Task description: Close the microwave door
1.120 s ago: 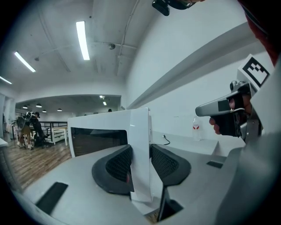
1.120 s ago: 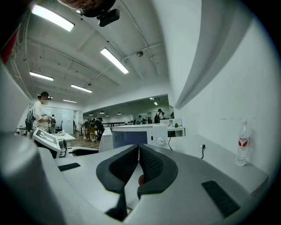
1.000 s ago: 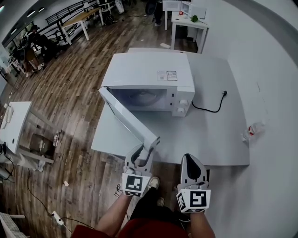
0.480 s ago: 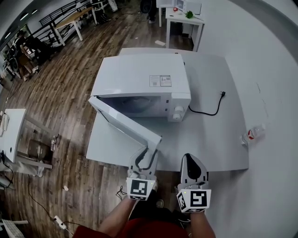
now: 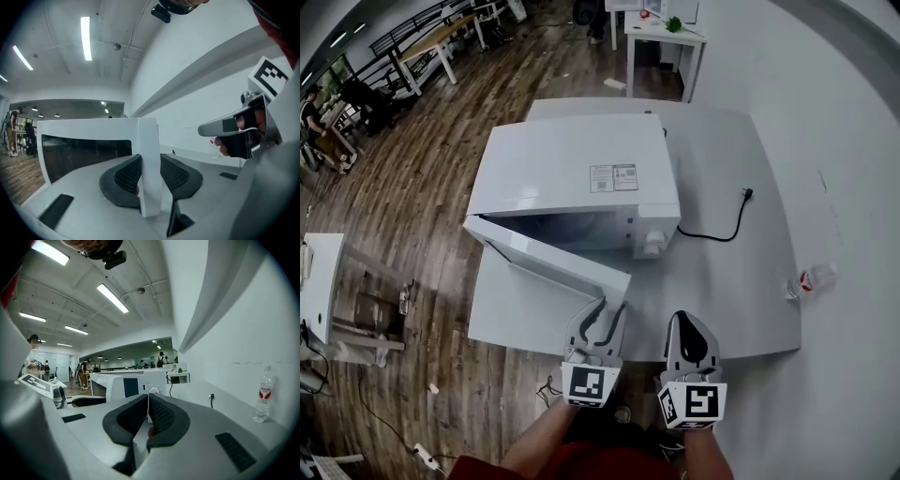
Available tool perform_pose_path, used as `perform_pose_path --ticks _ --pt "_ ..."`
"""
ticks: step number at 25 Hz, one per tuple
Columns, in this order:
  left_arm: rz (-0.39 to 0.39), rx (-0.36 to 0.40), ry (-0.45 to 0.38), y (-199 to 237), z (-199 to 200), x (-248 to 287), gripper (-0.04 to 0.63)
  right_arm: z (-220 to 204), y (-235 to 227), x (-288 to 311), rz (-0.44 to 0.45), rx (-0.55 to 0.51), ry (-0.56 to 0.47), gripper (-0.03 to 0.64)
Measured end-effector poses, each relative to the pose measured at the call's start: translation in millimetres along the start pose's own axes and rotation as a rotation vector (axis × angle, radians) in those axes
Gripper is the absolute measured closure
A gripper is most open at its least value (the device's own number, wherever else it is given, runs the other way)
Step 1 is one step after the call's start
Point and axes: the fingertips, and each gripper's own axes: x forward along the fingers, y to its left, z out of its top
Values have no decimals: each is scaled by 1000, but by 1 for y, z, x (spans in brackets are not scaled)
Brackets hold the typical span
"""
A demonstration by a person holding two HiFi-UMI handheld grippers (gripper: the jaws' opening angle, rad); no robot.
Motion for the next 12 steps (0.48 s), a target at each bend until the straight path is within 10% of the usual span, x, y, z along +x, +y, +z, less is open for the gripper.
perform_pose_path --ticks 12 --pt "-61 24 -19 5 6 41 456 0 -12 40 -31 3 14 588"
